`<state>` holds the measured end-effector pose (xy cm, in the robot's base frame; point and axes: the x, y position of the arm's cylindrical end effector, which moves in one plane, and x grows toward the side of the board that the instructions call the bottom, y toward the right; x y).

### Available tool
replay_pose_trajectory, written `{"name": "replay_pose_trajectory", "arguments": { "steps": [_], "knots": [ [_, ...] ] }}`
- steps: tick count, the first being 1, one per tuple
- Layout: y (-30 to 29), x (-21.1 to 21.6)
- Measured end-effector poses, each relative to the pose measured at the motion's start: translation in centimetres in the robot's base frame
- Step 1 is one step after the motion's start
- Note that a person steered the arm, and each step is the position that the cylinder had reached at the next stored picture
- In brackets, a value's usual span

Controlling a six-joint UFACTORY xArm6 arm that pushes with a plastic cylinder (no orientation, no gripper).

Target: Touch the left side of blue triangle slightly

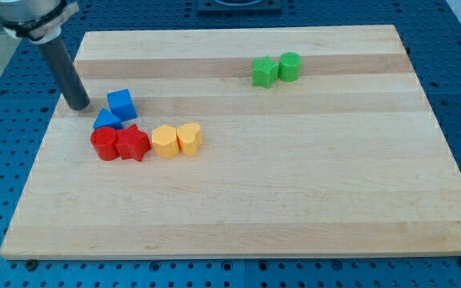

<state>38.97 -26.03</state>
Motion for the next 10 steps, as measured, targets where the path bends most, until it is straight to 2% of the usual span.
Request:
{"name": "replay_pose_trajectory", "arguments": {
  "steps": [2, 10],
  "knots": [
    [0.0, 4.0],
    [3.1, 4.0]
  ]
}}
